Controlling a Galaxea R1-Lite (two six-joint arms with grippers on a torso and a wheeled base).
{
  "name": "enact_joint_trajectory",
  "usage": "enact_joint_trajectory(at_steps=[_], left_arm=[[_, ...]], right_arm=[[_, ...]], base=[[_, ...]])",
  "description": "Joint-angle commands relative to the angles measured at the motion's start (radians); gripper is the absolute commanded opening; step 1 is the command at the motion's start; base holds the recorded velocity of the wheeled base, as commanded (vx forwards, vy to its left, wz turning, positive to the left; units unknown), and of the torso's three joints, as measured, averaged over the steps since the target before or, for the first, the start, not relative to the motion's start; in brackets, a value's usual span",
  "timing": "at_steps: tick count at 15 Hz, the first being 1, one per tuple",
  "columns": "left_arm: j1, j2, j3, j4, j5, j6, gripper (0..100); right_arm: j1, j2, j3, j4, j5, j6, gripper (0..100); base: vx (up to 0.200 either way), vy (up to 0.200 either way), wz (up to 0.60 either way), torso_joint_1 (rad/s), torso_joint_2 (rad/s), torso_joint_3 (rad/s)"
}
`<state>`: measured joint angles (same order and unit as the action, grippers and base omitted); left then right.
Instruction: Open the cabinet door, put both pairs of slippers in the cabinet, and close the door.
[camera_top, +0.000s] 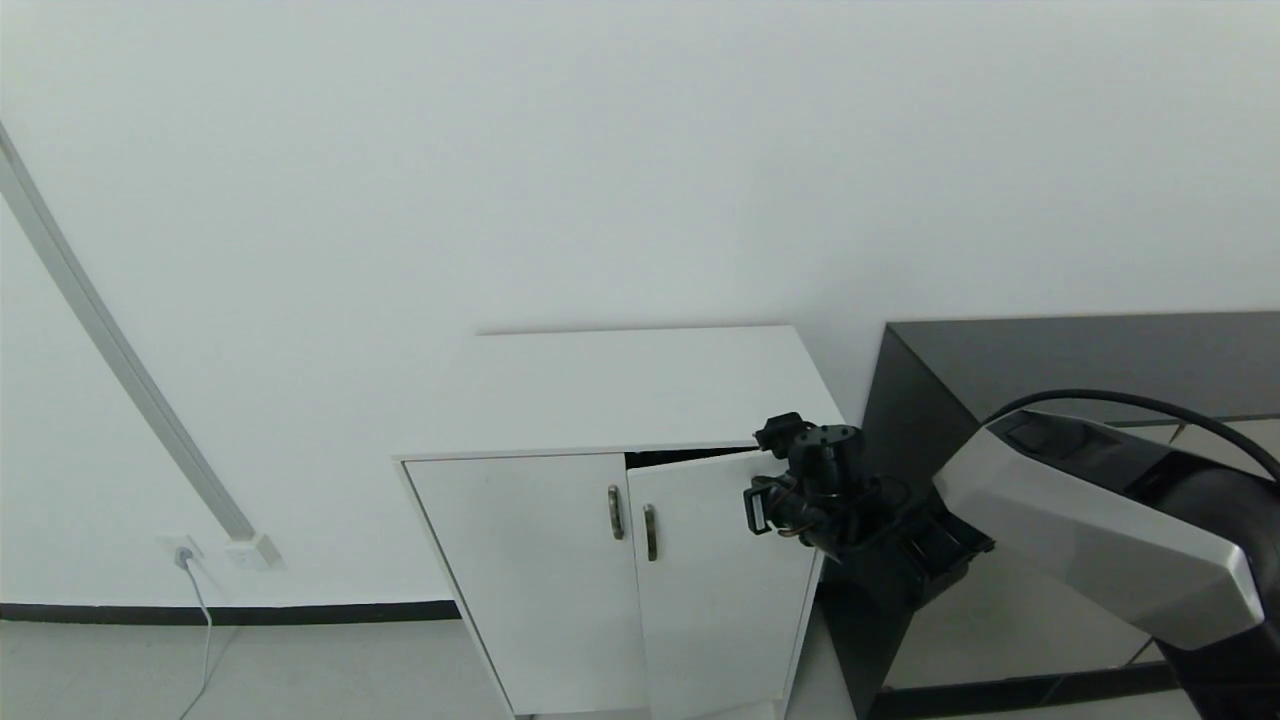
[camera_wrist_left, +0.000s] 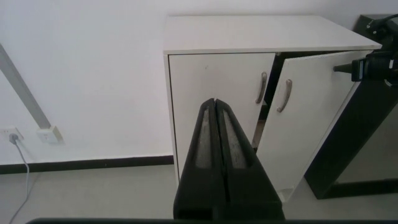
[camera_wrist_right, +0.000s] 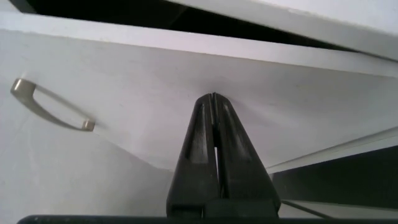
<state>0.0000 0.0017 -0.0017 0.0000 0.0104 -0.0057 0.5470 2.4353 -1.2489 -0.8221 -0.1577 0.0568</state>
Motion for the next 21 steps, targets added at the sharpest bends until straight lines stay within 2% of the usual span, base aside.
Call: enact_joint_trajectory(at_steps=[1, 5, 21], left_arm=[[0.000, 0.000, 0.000, 0.000, 0.000, 0.000, 0], [0.000, 0.000, 0.000, 0.000, 0.000, 0.000, 0], [0.000, 0.000, 0.000, 0.000, 0.000, 0.000, 0]], right_arm=[[0.001, 0.002, -0.023, 0.009, 0.000, 0.000, 0], [0.001, 0.010, -0.073, 0.055, -0.003, 0.000, 0], [-0.002, 0.016, -0.112, 0.070, -0.003, 0.000, 0]], base=[[0.000, 0.000, 0.00, 0.000, 0.00, 0.000], [0.000, 0.000, 0.00, 0.000, 0.00, 0.000], [0.000, 0.000, 0.00, 0.000, 0.00, 0.000]])
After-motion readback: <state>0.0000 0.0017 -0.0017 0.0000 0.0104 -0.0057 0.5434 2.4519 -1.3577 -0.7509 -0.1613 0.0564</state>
